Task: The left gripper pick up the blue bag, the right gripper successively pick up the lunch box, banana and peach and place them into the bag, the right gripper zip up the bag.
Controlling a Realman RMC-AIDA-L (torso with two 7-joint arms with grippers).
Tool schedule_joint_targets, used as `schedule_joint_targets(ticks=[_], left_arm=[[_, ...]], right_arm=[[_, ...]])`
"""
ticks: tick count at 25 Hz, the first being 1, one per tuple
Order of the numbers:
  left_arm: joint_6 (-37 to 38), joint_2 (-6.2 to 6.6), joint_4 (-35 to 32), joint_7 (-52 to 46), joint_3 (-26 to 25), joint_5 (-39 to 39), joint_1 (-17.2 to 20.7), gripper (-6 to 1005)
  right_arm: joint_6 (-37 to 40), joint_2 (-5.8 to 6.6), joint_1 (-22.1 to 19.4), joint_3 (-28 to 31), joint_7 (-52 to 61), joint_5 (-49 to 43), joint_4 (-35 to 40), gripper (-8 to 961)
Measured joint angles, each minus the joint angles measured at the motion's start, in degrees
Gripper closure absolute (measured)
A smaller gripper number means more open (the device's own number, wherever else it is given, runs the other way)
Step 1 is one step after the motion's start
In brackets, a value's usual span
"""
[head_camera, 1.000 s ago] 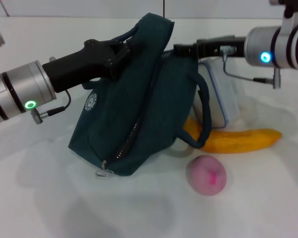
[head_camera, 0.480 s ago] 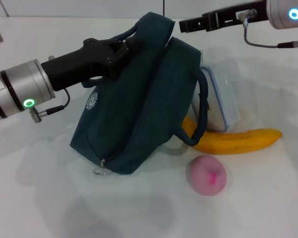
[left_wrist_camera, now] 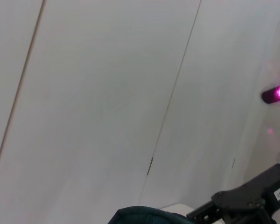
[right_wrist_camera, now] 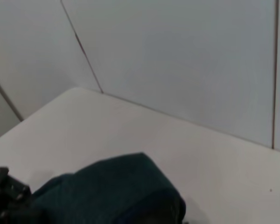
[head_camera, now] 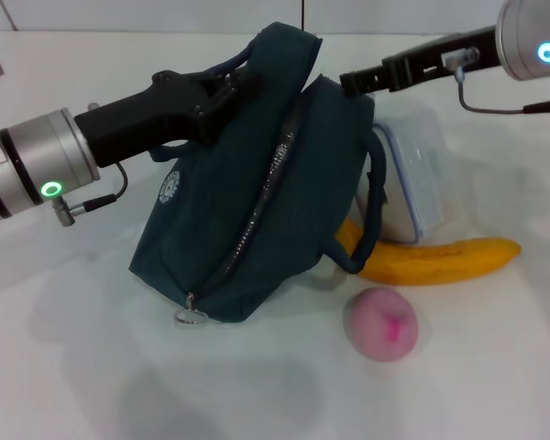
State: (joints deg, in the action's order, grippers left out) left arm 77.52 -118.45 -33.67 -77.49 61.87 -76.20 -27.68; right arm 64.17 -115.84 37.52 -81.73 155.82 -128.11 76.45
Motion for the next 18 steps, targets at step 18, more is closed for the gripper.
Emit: schedule_joint_targets(ticks=[18], left_arm=[[-0.5, 3.18, 0.0, -2.8, -1.7, -0.2, -0.5, 959]], right_arm=[[11.5, 0.3, -2.2, 11.7, -7.2, 5.9, 4.6, 261]])
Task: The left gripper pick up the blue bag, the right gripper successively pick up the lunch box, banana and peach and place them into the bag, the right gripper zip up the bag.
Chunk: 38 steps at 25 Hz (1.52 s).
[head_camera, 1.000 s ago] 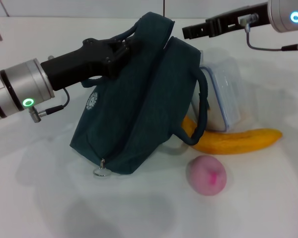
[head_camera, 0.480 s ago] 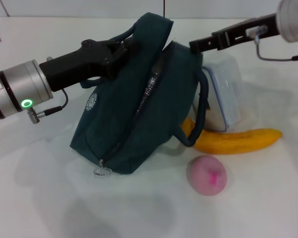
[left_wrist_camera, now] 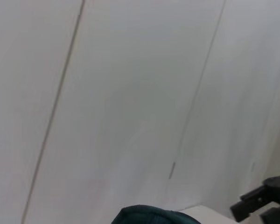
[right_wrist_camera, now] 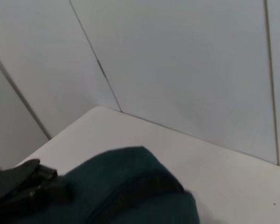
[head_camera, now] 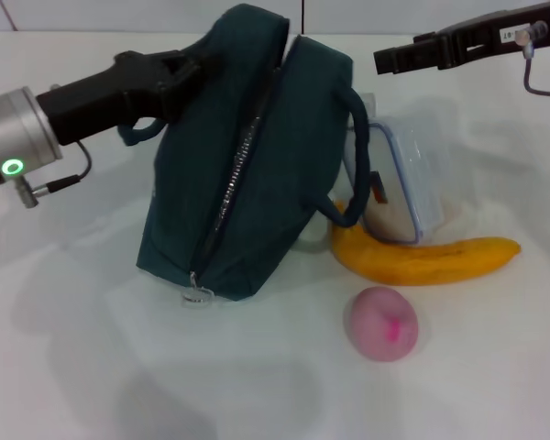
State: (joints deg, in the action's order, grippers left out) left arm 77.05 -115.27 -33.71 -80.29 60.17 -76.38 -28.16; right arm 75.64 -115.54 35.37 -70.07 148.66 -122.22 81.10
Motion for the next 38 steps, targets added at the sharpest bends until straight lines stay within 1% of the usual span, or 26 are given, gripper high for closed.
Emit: schedule_joint_targets(ticks=[4, 9, 11, 12, 13, 15, 17, 20, 23, 27, 32, 38], left_arm=[[-0.1, 0.87, 0.3, 0.5, 0.0, -0.1, 0.6, 959], [-0.1, 1.19, -0.1, 1.3, -0.1, -1.3, 1.7, 959], [0.0, 1.34, -0.1, 1.3, 0.0, -1.4, 1.8, 959], [0.0, 1.73, -0.1, 1.0, -0.1, -1.4, 2.0, 959], [0.0, 1.73, -0.1, 1.0, -0.1, -1.4, 2.0, 959], [0.0, 2.15, -0.1, 0.1, -0.1, -1.5, 2.2, 959], [0.0, 2.23, -0.1, -0.7, -0.1, -1.8, 2.3, 959], [-0.3, 2.08, 0.3, -0.8, -0.1, -2.1, 1.9, 959], [-0.9, 1.45, 0.4, -1.1, -0.1, -3.1, 1.2, 959], [-1.8, 0.9, 0.4, -2.8, 0.0, -5.2, -0.1, 959], [-2.8, 0.78, 0.5, -3.7, 0.0, -5.8, -1.3, 960], [-3.2, 0.71, 0.5, -3.9, 0.2, -5.8, -1.8, 960]], right_arm=[[0.8, 0.01, -0.3, 0.8, -0.7, 0.1, 0.0, 262], [1.2, -0.03, -0.3, 2.9, -0.9, 0.4, 0.1, 262], [1.5, -0.03, 0.0, 2.6, -0.9, 0.4, 0.1, 261], [1.8, -0.04, 0.3, 1.9, -0.9, 0.2, 0.1, 261], [1.8, -0.04, 0.3, 1.9, -0.9, 0.2, 0.1, 261], [1.7, -0.05, 0.6, 1.0, -0.7, -0.4, 0.1, 261], [1.0, -0.08, 0.9, 0.4, -0.3, -1.3, 0.1, 261], [-0.6, -0.12, 1.0, -0.4, 0.1, -2.1, -0.4, 261], [-2.4, -0.13, 1.0, -1.5, 0.3, -3.3, -0.7, 261], [-2.9, -0.17, 1.1, -2.2, 0.4, -4.5, -1.7, 261], [-3.5, -0.23, 1.3, -3.1, 0.6, -5.4, -2.9, 261], [-3.5, -0.18, 2.0, -6.2, 1.6, -5.7, -3.1, 262]])
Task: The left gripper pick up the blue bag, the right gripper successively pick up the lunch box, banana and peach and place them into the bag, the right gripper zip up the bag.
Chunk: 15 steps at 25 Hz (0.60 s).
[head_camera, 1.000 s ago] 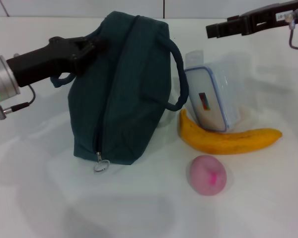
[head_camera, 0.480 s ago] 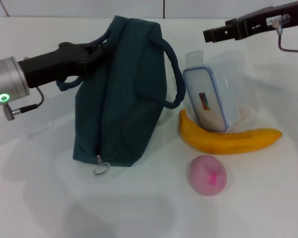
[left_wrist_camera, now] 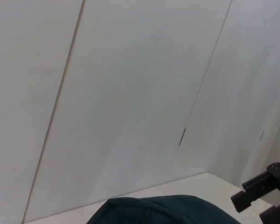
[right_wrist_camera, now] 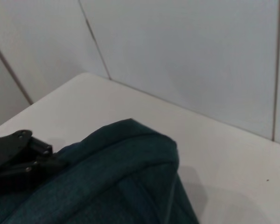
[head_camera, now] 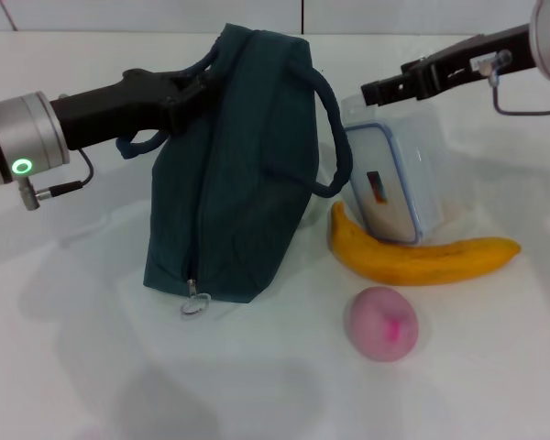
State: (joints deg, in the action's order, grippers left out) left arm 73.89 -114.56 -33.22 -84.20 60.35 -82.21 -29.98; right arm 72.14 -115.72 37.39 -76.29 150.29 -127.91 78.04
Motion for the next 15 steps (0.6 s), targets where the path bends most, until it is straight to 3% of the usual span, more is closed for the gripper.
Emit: schedule_joint_targets(ticks=[15], left_arm=[[-0.5, -0.31, 0.0, 0.0, 0.1, -0.1, -0.4, 960]], right_arm=[[-2.9, -0.16, -0.6, -1.7, 0.5, 0.0, -2.3, 262]])
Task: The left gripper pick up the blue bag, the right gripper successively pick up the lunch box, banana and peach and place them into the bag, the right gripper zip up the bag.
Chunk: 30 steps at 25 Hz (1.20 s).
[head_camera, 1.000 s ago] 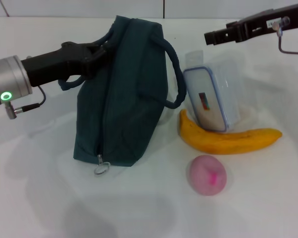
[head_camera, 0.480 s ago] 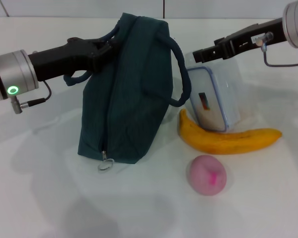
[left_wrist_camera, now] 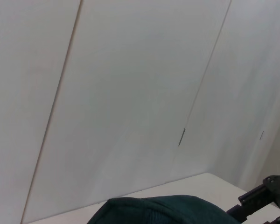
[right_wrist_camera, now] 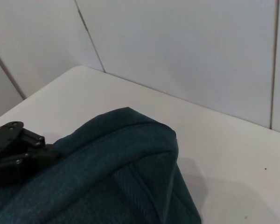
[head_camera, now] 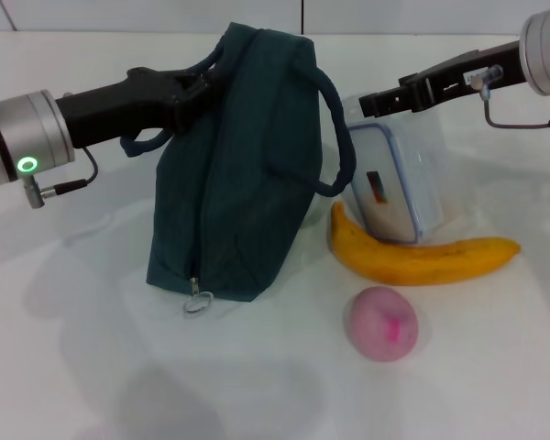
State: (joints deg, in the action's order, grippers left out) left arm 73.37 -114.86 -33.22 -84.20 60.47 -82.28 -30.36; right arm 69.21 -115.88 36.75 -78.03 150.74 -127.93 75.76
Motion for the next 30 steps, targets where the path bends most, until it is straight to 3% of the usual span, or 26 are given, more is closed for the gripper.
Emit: schedule_joint_targets(ticks=[20, 30], left_arm=[[0.0, -0.16, 0.0, 0.3, -0.1, 0.0, 0.0, 961], [0.0, 0.03, -0.3, 0.5, 0.0, 0.0, 0.0, 961]], right_arm=[[-3.9, -0.04, 0.5, -3.1, 0.0, 0.9, -2.7, 266], [-5.0, -0.05, 0.6, -3.6, -0.4, 2.3, -3.7, 438]])
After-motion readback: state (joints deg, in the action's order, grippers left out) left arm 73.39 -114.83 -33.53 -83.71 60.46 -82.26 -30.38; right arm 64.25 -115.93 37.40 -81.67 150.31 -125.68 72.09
